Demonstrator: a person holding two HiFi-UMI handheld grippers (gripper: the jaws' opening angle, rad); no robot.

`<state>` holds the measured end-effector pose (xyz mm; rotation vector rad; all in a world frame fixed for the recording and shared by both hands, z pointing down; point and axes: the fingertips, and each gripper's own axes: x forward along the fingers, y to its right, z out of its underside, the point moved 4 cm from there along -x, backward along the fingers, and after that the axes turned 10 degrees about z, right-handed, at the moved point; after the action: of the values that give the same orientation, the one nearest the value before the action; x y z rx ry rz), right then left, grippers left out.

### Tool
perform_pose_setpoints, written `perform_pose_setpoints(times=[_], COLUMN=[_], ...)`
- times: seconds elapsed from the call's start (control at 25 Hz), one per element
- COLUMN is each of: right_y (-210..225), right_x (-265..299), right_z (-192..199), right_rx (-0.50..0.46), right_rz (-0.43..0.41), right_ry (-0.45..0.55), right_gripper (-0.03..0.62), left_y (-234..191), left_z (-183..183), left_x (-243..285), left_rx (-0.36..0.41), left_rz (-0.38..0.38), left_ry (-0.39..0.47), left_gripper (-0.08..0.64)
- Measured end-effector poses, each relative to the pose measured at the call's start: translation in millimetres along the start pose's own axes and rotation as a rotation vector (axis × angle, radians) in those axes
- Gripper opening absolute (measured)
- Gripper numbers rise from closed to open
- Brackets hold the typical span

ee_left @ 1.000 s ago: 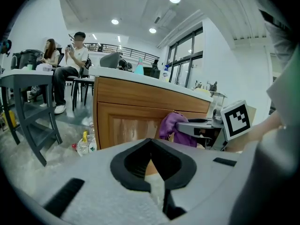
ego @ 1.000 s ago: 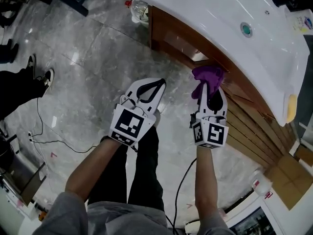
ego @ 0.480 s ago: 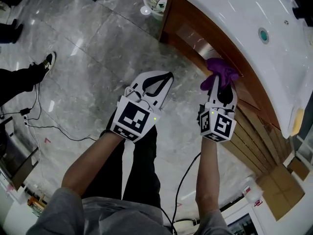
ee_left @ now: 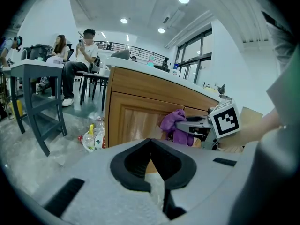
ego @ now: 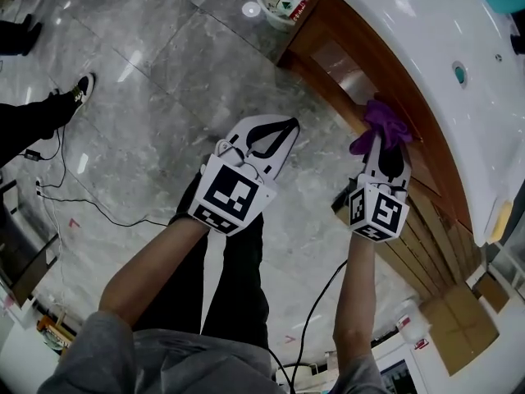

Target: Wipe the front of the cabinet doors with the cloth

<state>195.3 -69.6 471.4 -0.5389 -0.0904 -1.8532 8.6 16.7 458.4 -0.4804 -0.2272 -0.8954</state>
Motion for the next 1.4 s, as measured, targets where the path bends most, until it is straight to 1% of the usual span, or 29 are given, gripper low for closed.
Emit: perform_pose_setpoints(times=[0.08,0.2,0.28,0.68,0.88,1.16,1.4], right_y=[-4,-15,-20,-41,-52,-75,-103], right_x=[3,9,15,29,35,49,65], right_z=[-4,-10,-14,-18,-18,-27,-38], right_rx=[-0.001,-0.051,-0.068,-0.076,-0.055,-0.077,-0.099], right_rz=[-0.004,-0.03,-0.038,-0.007,-0.005,-0.02,-0.056], right_ry=[-0.002,0.006,0.005,-0.012,-0.006,0.006,0.024], right_gripper=[0.089,0.086,0.084,0.084,0.084,0.084,0.084], left_y=[-7,-14,-18,-54,-68,-87,-104], left_z=[0,2,3,6,9,8,10], left_x=[-2,-5,-6,-18,-19,-20,-27], left_rx=[-0.006,-0.015,-0.015,-0.045,-0.058,-0.057,-0.062], left_rz=[0.0,0.001,0.005,0.011,0.026,0.058,0.061], left_ry=[0.001,-0.006,-0.01,-0.009,-0.012,-0.022,-0.029], left_gripper=[0.009,0.009,0.009,0.009,0.009,0.009,0.009])
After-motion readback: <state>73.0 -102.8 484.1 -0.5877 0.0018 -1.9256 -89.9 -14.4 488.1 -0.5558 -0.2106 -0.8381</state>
